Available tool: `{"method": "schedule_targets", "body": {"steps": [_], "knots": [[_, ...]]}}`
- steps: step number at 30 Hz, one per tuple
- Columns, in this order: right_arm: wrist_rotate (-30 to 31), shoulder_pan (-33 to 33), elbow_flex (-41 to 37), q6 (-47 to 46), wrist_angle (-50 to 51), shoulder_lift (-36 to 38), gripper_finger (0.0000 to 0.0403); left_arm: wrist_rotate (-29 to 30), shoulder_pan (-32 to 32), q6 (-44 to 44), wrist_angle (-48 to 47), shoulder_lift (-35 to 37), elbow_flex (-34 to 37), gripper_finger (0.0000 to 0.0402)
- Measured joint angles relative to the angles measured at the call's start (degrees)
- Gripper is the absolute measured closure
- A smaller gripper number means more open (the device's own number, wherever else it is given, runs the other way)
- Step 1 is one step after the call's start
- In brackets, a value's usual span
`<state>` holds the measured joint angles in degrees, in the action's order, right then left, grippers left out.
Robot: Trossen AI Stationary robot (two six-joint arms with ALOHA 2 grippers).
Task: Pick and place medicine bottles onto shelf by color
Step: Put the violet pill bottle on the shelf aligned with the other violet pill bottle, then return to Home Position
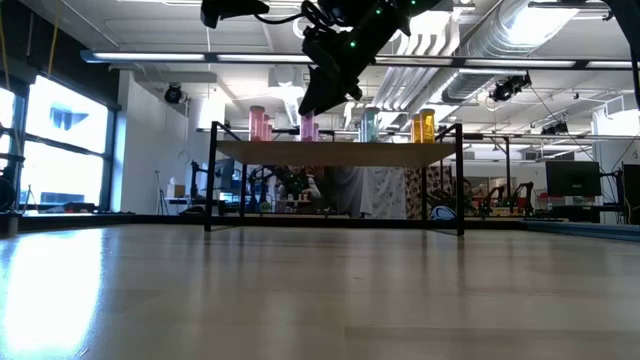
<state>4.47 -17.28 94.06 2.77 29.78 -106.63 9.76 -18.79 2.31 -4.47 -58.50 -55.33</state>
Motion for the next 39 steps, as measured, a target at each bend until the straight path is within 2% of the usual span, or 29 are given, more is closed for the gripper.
{"method": "schedule_targets", "body": {"steps": [11,27,34,39], "knots": [[1.7,0.0,0.0,0.7,-0.1,0.0,0.0262,0.0,0.0,0.0,0.0,0.0,0.0,0.0142],[1.7,0.0,0.3,0.7,-0.9,0.0,0.0258,0.0,0.0,0.0,0.0,0.0,0.0,0.0142],[1.5,0.0,6.1,1.2,2.5,0.1,0.0258,0.0,0.0,0.0,0.0,0.0,0.0,0.0142],[0.2,0.3,12.5,-1.9,9.7,0.1,0.0257,-1.5,0.2,0.0,-1.2,1.4,0.0,0.0142]]}}
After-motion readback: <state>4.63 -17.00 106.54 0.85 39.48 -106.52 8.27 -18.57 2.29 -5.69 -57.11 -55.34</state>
